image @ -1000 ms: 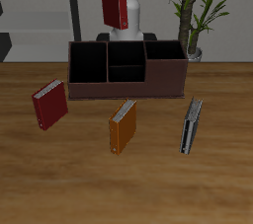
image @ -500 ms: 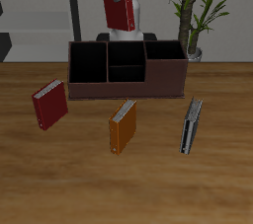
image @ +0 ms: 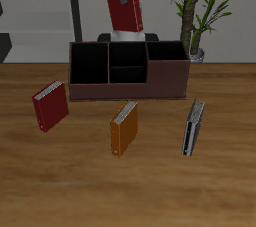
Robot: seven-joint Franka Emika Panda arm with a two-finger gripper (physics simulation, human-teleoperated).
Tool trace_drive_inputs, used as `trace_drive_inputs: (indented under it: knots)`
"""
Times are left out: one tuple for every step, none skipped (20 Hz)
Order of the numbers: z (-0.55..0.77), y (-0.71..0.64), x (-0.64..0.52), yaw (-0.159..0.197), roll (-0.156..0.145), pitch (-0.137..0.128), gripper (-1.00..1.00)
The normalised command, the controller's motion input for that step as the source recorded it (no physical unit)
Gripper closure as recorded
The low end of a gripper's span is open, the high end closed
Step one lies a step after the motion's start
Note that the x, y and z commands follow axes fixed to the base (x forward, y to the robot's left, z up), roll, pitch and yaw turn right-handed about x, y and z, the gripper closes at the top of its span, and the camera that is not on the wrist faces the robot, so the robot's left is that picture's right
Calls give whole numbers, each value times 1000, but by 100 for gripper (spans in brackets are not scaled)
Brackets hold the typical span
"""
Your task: Place the left red book into the back desk caddy's back compartment
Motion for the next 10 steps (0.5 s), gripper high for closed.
trace_drive_inputs:
  knots:
    - [-82,45,24,101,15,14,100]
    - [-92,19,31,92,-1,-3,100]
    - [-138,42,23,153,11,6,100]
    - [-6,-39,-74,0,0,0,100]
    - [-173,40,68,150,3,34,100]
    - [-87,22,-66,80,3,18,100]
    - [-164,109,-38,203,47,7,100]
    - [-99,41,-37,36,4,23,100]
    - [-103,103,-66,126,30,-10,100]
    - [-142,101,13,139,32,38,100]
